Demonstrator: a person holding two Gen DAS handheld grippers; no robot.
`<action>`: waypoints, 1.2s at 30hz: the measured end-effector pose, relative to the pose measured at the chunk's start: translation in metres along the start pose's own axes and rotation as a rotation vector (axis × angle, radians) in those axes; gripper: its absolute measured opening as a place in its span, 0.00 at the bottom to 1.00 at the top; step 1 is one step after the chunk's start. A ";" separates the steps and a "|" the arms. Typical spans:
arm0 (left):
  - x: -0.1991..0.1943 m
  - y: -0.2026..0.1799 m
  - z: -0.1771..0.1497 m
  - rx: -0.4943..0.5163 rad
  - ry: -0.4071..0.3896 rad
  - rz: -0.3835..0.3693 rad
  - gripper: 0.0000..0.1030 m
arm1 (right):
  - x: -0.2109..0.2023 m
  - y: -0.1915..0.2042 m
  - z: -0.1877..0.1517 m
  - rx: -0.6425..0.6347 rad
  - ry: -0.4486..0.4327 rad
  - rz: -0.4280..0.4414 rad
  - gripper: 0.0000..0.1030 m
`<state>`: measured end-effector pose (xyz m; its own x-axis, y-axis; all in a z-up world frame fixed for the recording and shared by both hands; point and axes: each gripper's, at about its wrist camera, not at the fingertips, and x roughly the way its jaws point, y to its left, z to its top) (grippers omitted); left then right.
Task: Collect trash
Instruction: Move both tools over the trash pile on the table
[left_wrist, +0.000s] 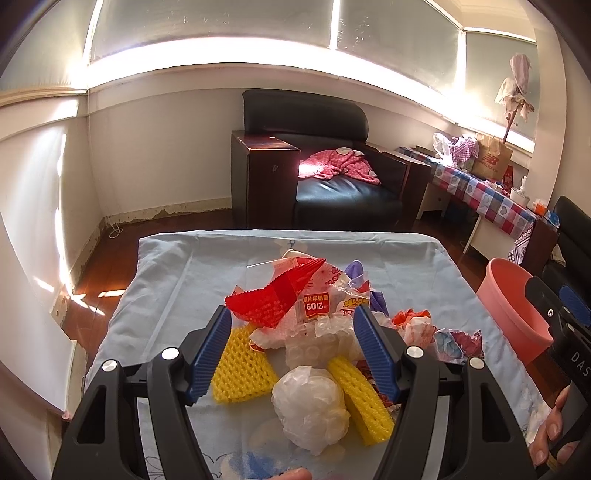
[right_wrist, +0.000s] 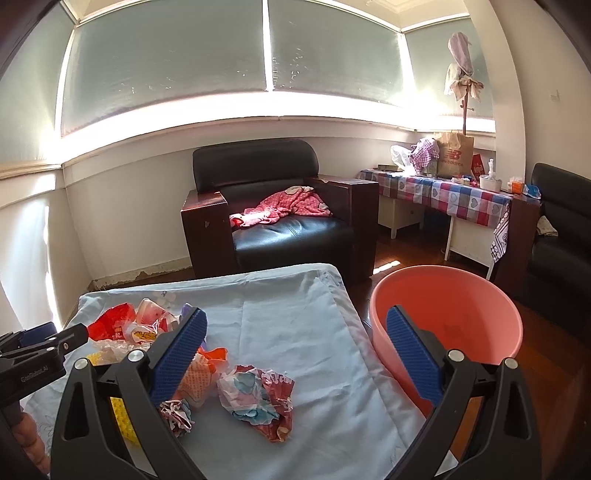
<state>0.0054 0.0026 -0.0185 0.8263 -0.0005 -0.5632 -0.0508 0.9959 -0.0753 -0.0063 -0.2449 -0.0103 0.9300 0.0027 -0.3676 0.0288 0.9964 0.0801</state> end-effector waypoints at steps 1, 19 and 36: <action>-0.002 0.000 0.001 0.001 0.000 0.001 0.66 | 0.000 0.000 -0.001 0.001 0.001 0.000 0.95; 0.001 0.002 -0.003 -0.001 0.011 0.003 0.66 | 0.006 -0.005 -0.004 0.021 0.018 -0.002 0.95; 0.004 0.010 -0.006 -0.002 0.037 0.004 0.66 | 0.011 -0.013 -0.009 0.036 0.037 -0.011 0.95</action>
<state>0.0050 0.0124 -0.0271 0.8045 0.0001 -0.5939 -0.0552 0.9957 -0.0746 0.0003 -0.2566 -0.0236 0.9155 -0.0043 -0.4022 0.0527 0.9926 0.1094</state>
